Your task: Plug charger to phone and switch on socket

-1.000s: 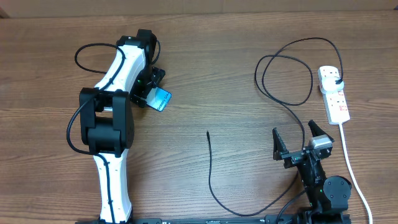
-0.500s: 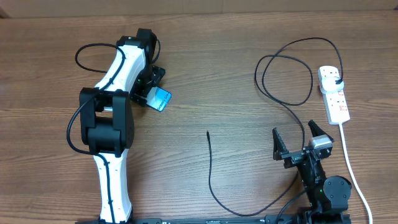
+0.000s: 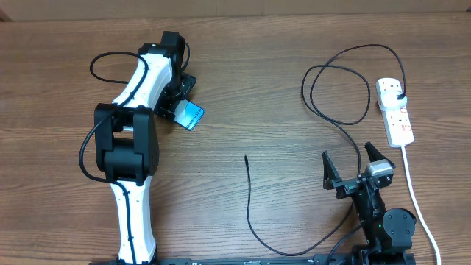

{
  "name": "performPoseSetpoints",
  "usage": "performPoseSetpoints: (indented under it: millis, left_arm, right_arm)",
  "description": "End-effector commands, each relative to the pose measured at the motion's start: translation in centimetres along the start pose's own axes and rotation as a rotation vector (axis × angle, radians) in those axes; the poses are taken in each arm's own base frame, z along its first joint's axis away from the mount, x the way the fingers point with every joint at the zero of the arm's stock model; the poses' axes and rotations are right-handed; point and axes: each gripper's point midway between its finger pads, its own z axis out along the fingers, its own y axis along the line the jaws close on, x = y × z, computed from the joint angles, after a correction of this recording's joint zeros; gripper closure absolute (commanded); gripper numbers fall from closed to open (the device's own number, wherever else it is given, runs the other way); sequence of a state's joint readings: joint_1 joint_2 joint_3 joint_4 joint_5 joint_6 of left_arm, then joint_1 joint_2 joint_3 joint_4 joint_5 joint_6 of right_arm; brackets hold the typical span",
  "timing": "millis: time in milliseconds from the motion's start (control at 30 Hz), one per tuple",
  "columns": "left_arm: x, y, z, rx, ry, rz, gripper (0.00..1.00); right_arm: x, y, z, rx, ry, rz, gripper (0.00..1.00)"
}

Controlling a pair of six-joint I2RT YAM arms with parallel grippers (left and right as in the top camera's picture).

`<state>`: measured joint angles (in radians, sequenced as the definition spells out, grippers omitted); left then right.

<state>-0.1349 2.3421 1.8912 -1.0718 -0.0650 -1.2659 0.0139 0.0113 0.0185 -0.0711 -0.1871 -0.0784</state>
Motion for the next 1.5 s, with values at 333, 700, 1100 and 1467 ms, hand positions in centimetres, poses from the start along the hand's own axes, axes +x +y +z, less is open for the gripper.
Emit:
performPoseSetpoints:
  millis: [333,700,1100,1467]
  left_arm:
    - [-0.3,0.3,1.3,-0.024,-0.014,0.036,0.0]
    - [0.0,0.9,1.3,-0.049,-0.006,0.044,0.0]
    - [0.4,0.5,1.4,-0.037,-0.016,0.054,0.01]
    - [0.8,1.5,2.4,-0.067,-0.005,0.056,0.0]
  right_arm:
    - [0.2,0.0,0.0,-0.002,-0.003,-0.002,0.0]
    - [0.2,0.0,0.0,-0.002,-0.003,-0.002,0.0]
    - [0.2,0.0,0.0,-0.002,-0.003,-0.002,0.0]
    - [0.2,0.0,0.0,-0.002,-0.003,-0.002,0.0]
